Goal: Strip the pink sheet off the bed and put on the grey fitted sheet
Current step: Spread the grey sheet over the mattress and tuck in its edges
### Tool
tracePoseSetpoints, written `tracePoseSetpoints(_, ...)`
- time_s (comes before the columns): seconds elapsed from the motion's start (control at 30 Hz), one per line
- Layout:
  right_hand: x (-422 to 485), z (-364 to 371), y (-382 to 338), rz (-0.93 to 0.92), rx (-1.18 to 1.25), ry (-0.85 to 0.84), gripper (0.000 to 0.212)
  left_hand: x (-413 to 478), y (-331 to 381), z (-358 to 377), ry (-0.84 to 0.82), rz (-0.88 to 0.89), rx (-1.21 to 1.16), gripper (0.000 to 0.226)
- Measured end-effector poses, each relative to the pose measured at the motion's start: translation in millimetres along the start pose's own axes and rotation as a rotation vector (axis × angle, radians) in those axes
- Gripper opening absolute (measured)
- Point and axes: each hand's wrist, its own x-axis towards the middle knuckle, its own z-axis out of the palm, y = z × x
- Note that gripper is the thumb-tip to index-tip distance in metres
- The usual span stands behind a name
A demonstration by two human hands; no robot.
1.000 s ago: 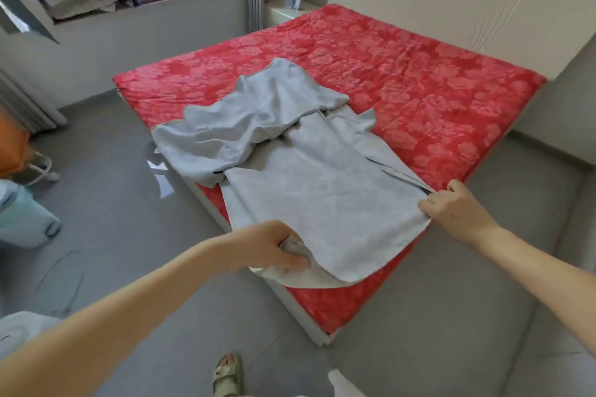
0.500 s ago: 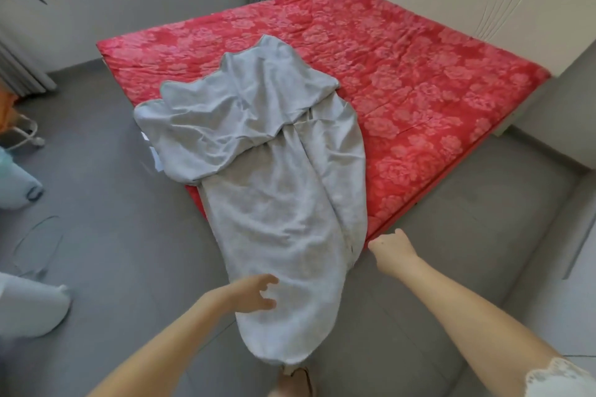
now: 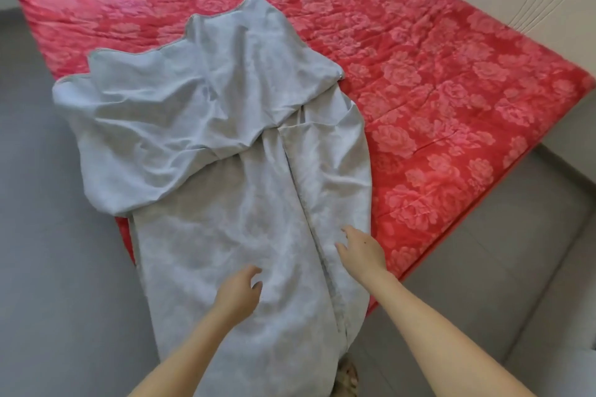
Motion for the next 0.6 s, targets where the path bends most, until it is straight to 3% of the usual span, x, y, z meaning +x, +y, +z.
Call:
tracePoseSetpoints(0.17, 103, 33, -15, -0.088, -0.028, 0.011, 0.038, 78, -13, 29, 0.042, -0.041, 0.035, 0.044)
tracePoseSetpoints(0.3, 173, 58, -27, -0.159, -0.141, -0.014, 0.041, 120, -29, 58, -0.100, -0.143, 0.146, 0.053)
tracePoseSetpoints(0.47, 235, 91, -31, -0.115, -0.352, -0.139, 0.080, 141, -29, 85, -0.139, -0.251, 0.321, 0.055)
tracePoseSetpoints(0.53, 248, 97, -31, -0.144, -0.405, -0.111, 0.069, 144, -30, 86, -0.146, -0.265, 0.339, 0.057)
tracePoseSetpoints(0.6, 254, 83, -22, -0.210, -0.313, -0.093, 0.041, 145, -34, 86, -0.169, -0.285, 0.318, 0.059)
